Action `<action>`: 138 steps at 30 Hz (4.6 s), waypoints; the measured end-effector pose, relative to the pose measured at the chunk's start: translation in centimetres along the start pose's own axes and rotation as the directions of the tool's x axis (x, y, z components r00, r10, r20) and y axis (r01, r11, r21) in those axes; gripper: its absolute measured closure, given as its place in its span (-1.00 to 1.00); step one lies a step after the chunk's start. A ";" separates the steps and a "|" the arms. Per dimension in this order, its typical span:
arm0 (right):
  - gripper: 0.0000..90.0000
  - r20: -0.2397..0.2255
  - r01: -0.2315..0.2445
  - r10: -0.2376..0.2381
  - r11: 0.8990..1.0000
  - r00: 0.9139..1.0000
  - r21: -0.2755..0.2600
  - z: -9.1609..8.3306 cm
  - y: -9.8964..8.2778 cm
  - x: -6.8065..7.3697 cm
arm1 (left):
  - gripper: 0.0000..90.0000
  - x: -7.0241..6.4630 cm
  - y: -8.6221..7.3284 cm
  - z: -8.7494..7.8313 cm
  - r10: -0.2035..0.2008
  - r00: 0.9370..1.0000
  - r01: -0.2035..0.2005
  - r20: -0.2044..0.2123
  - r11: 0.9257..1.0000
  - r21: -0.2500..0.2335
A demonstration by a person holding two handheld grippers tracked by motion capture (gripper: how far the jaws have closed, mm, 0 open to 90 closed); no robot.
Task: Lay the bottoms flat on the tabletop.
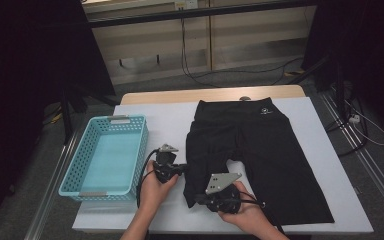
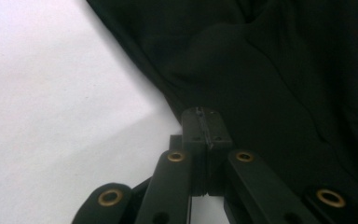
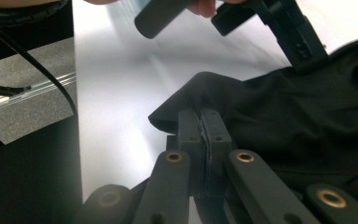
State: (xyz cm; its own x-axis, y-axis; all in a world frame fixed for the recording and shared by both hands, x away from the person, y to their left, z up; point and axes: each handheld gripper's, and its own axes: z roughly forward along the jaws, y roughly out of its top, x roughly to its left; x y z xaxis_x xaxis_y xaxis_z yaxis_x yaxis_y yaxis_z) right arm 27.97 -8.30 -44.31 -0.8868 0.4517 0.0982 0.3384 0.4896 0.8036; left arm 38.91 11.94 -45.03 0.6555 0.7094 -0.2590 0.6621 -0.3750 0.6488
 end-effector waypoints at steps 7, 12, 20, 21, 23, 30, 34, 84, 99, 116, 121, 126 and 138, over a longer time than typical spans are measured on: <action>0.64 -0.004 -0.017 0.017 1.000 1.000 -0.017 0.4 0.4 0.1 | 1.00 1.2 0.4 -1.7 -0.003 0.999 0.001 -0.043 0.998 -0.061; 0.38 0.102 -0.049 0.052 0.998 0.993 -0.032 -1.5 0.5 -1.0 | 1.00 1.4 0.1 -1.3 -0.009 0.999 0.006 -0.047 0.998 -0.057; 0.21 0.300 -0.119 0.094 0.991 0.949 0.067 -3.7 -1.9 -3.8 | 1.00 1.7 0.2 -1.1 0.006 0.997 -0.011 -0.076 0.998 -0.068; 0.21 0.307 -0.132 0.103 0.988 0.946 0.077 -3.7 -2.2 -4.0 | 1.00 1.7 0.2 -1.0 0.003 0.997 -0.008 -0.075 0.998 -0.069; 0.21 0.328 -0.144 0.107 0.986 0.939 0.089 -3.6 -2.4 -4.4 | 1.00 1.7 0.2 -0.9 0.010 0.997 -0.015 -0.076 0.998 -0.060; 0.53 0.312 -0.152 0.112 0.982 0.944 0.109 -2.8 -2.8 -5.0 | 1.00 1.6 0.3 -0.8 0.003 0.998 -0.008 -0.068 0.997 -0.076; 0.91 0.285 -0.160 0.125 0.982 0.950 0.104 -2.8 -2.8 -5.3 | 1.00 1.6 0.3 -0.9 0.008 0.998 -0.013 -0.064 0.997 -0.071; 1.00 0.332 -0.208 0.162 0.972 0.929 0.107 -5.7 -3.6 -5.2 | 0.99 1.4 0.5 -0.6 0.008 1.000 -0.010 -0.021 0.998 -0.060; 0.61 0.400 -0.173 0.121 0.980 0.909 0.099 -3.3 -3.2 -5.8 | 0.99 1.1 0.4 -0.2 0.021 1.000 -0.021 -0.013 0.999 -0.043; 1.00 0.340 -0.265 0.252 0.964 0.906 -0.008 -6.6 -4.5 -6.5 | 1.00 1.1 0.4 0.0 0.020 1.000 -0.021 -0.022 0.999 -0.048; 1.00 0.415 -0.250 0.204 0.967 0.887 0.057 -6.4 -4.9 -6.7 | 0.95 0.9 0.3 0.1 0.047 0.999 -0.048 -0.015 0.998 -0.040; 0.80 0.415 -0.259 0.221 0.965 0.882 0.039 -6.8 -5.1 -7.0 | 0.45 0.9 0.2 0.1 0.085 0.995 -0.087 -0.042 0.995 -0.053; -0.06 0.362 -0.139 0.124 0.990 0.924 0.016 -6.0 -3.3 -4.9 | -0.43 1.0 0.3 -0.5 0.095 0.995 -0.097 -0.041 0.993 -0.070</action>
State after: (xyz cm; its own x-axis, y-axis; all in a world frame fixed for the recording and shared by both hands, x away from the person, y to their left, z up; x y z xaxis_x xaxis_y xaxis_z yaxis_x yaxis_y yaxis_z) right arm 29.31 -16.63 -43.94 -0.6629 0.7484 -0.0222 0.4637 0.4337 0.7726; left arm 39.58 12.87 -44.79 0.6999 0.6944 -0.1671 0.5683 -0.3997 0.7193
